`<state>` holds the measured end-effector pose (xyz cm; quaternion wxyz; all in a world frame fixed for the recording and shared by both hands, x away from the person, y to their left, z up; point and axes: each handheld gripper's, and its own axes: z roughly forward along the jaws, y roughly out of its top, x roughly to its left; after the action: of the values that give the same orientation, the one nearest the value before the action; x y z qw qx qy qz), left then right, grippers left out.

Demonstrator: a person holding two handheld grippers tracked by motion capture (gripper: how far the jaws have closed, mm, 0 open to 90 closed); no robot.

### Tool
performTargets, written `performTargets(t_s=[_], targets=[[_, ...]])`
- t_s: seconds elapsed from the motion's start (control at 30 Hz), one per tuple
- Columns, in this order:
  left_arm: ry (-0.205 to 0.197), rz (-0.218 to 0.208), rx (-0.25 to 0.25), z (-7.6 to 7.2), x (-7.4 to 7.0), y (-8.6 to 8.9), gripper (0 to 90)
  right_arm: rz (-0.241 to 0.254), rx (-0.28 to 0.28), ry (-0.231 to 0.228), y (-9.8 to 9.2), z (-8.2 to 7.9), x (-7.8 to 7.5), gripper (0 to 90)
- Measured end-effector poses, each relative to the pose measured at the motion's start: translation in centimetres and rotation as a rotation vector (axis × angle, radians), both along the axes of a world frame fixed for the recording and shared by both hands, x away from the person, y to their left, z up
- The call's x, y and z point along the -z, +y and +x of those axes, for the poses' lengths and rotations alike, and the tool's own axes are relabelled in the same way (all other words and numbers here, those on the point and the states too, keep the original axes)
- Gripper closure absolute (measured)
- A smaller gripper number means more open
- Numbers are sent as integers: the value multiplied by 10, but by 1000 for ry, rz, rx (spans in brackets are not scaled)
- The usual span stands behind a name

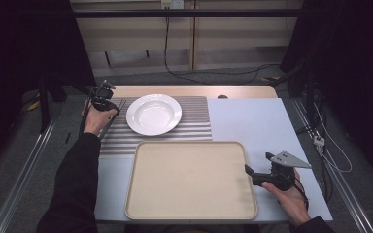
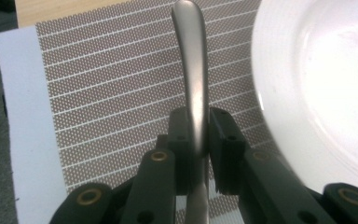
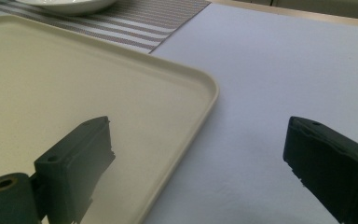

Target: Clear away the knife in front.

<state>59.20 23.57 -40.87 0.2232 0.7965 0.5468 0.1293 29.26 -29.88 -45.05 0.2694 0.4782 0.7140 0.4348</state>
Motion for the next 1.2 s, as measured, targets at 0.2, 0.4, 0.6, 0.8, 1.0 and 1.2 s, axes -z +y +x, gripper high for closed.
performTargets(t_s=[0.2,0.4,0.6,0.8,1.0,1.2], targets=[[-20,4,27,-9,-15,2,800,4,1,-5,0,0,-1,78],[-47,-5,50,-19,-26,1,800,-5,-4,-9,1,0,-1,79],[-71,-16,68,-34,-34,-5,800,-14,-7,-17,2,-2,-2,80],[-88,-22,106,-50,-43,-10,800,-16,-13,-18,3,-1,-2,79],[-102,-25,137,-60,-48,-16,800,-16,-12,-19,3,-2,-2,79],[-115,-41,165,-70,-48,-25,800,-21,-13,-20,3,-2,-2,80]])
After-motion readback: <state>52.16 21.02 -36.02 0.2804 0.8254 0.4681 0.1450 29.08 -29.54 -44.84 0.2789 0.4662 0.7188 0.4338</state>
